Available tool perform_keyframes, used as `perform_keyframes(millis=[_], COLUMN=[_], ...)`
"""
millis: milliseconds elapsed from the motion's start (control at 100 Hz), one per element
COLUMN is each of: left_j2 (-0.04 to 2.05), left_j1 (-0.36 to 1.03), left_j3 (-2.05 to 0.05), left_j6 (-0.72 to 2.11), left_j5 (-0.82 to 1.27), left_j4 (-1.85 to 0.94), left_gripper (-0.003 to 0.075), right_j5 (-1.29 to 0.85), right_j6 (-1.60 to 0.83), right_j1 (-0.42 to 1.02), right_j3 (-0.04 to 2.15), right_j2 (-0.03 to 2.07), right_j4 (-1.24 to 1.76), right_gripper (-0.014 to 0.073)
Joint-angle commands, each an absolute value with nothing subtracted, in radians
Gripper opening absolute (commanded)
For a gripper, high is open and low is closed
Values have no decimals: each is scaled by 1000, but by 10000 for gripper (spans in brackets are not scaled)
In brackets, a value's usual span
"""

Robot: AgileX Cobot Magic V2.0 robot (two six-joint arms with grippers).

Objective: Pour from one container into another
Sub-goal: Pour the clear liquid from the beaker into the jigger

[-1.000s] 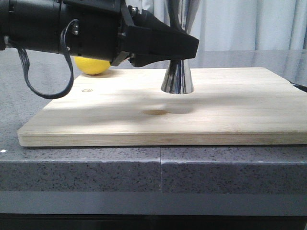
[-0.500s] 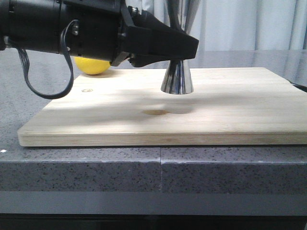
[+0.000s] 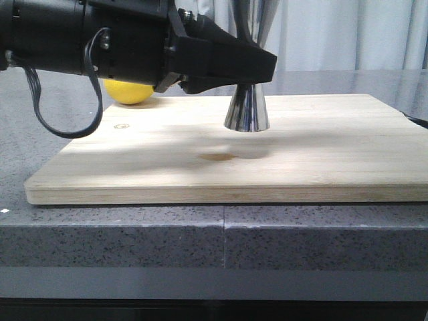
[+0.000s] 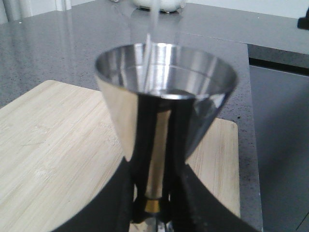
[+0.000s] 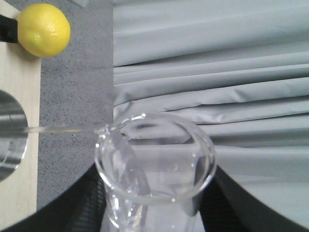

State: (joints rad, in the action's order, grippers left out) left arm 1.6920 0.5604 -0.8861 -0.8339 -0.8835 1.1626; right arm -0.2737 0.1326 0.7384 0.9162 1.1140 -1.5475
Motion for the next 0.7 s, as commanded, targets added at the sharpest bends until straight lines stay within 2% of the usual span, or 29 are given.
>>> perform_keyframes(millis=[0,690], left_j2=[1644,1644], left_j1=[558,558], left_j3=[-915,-915], left_j6=[-841,-841], left_j5=[-946,-946], left_j4=[1107,1107], left_gripper=[-21,-21], right_j5=[-290,-307], right_j6=[127,127], right_j1=[741,741], right_j3=[952,952], right_j2=[1096,1096], right_j4=[-1589,-1639], right_gripper=[272,272])
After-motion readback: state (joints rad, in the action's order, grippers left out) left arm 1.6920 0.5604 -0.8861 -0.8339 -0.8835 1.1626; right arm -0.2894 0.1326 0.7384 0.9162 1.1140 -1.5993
